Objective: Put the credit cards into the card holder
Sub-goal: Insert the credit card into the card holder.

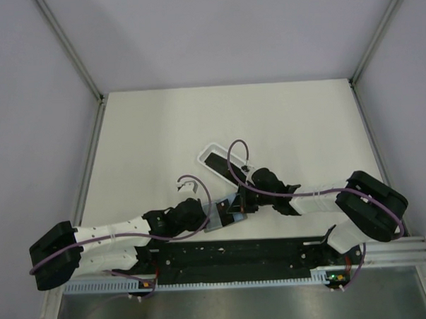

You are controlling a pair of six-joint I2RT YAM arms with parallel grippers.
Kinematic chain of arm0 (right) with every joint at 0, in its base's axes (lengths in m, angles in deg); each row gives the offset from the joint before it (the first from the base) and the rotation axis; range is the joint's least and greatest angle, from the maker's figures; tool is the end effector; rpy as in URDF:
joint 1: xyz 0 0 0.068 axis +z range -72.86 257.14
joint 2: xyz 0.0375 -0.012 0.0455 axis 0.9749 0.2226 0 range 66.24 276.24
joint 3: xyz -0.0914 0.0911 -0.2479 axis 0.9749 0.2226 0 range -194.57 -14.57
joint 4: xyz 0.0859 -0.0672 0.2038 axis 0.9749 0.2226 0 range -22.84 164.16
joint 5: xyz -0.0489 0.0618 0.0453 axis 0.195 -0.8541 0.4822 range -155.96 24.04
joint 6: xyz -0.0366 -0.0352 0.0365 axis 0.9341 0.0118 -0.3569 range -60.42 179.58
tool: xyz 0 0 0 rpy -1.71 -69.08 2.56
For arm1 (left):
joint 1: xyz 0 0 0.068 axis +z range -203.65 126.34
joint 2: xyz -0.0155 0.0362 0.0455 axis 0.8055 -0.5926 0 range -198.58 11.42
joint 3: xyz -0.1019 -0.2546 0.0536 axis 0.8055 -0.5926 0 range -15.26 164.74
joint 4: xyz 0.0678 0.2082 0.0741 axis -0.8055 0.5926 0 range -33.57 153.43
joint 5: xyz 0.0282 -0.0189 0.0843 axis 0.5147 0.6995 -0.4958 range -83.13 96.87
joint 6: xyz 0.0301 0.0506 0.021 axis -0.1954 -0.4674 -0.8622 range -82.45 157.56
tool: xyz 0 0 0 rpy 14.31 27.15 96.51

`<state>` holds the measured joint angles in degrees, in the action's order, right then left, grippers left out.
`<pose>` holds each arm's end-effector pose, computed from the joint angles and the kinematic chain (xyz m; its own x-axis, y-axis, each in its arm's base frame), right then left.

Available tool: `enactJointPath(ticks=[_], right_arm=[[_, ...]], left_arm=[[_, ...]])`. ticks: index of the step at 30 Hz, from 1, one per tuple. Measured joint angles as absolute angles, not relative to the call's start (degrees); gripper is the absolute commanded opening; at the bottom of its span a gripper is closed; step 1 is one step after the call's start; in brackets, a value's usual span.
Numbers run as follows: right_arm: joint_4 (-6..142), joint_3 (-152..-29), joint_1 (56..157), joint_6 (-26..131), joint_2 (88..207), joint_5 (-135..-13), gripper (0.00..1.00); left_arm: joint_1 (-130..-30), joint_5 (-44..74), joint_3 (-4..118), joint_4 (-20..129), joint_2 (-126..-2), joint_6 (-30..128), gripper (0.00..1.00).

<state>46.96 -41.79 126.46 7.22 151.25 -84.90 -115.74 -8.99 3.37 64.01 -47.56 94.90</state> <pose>0.1544 0.2032 0.1630 -0.9436 0.0512 -0.3271 -0.2256 0.6238 0.7483 0.0871 -0.1365 0.1649 -0.8309 -0.1615 -0.5324 0.1198 0.8825 -0.4548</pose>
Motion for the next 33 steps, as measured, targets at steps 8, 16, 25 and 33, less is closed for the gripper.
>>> enactJointPath(ticks=[8,16,25,33], right_arm=[[47.07,-41.86,126.44,6.89,151.27,-84.62,0.00],[47.07,-41.88,126.28,6.80,151.27,-84.18,0.00],[47.07,-41.88,125.98,6.76,151.27,-84.07,0.00],[46.50,-42.58,125.69,6.45,153.46,-85.25,0.00]], left_arm=[[-115.74,-8.86,3.18,64.29,-47.04,94.92,0.00],[-115.74,-8.84,3.00,64.75,-46.56,94.94,0.00],[-115.74,-8.81,2.98,64.86,-46.45,94.94,0.00],[-115.74,-8.84,2.98,64.99,-46.42,94.94,0.00]])
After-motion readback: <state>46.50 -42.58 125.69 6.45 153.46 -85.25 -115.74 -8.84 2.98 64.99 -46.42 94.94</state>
